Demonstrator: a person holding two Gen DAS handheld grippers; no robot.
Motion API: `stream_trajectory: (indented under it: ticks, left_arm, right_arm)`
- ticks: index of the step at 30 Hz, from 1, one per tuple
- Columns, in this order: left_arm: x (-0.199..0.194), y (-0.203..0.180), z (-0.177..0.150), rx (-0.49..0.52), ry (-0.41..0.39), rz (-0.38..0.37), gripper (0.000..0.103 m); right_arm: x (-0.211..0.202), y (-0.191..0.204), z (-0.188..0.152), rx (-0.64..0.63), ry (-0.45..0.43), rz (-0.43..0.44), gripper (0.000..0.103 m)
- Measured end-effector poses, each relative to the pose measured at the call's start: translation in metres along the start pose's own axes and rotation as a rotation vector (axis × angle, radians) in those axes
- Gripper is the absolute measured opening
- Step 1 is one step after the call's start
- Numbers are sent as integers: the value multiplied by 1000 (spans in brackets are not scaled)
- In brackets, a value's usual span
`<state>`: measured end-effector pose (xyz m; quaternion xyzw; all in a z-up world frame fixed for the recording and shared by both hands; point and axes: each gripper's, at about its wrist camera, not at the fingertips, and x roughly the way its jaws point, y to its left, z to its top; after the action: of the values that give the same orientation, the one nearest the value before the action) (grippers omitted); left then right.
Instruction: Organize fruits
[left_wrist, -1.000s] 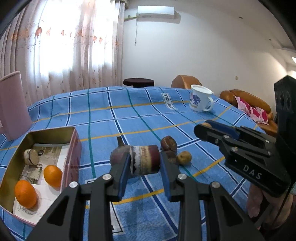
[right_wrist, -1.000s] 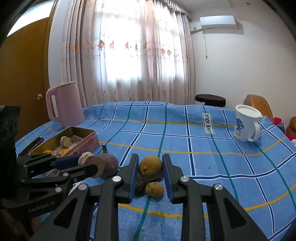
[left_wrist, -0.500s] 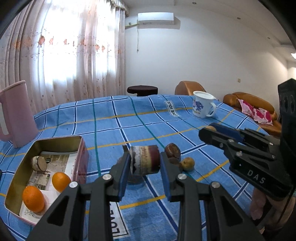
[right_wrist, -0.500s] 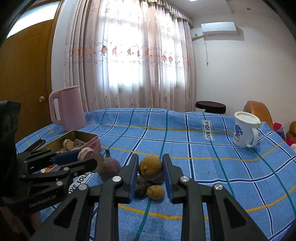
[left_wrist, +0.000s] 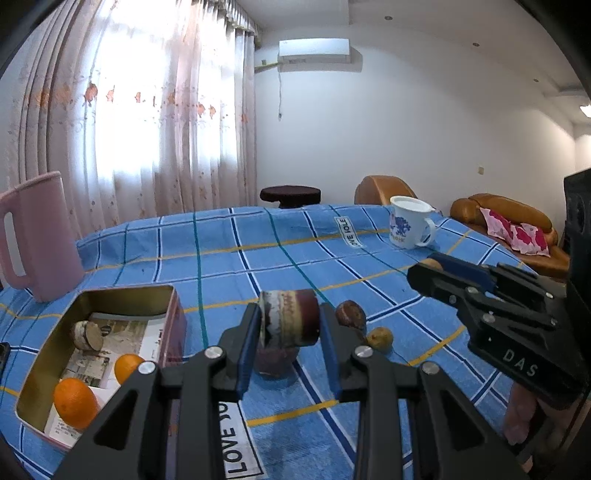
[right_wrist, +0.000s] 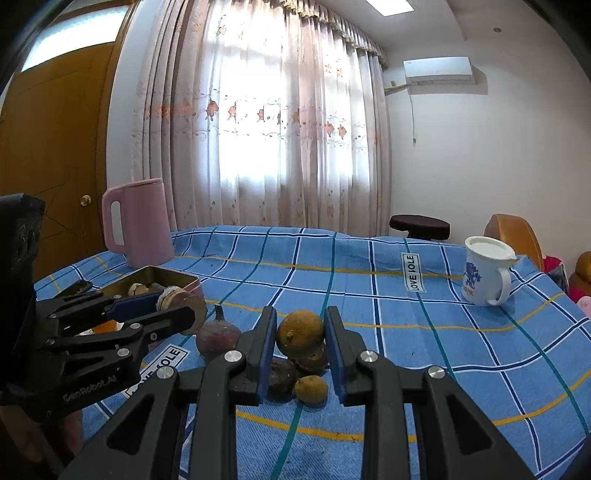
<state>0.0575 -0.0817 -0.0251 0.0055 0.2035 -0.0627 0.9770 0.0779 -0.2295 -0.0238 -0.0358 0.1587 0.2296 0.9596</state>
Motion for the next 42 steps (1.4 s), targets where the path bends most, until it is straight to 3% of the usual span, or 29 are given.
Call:
stream_trajectory:
  ticks: [21, 29, 42]
  left_arm:
    - [-12, -1, 1, 18, -98, 41, 33]
    - [-17, 2, 4, 48, -134, 89, 33]
    - [-21, 52, 2, -64, -95, 103, 33]
  right_arm:
    - [-15, 6, 0, -31, -78, -12, 28]
    - [-10, 11, 2, -34, -61, 9, 28]
    - [20, 41, 12, -66, -10, 60, 28]
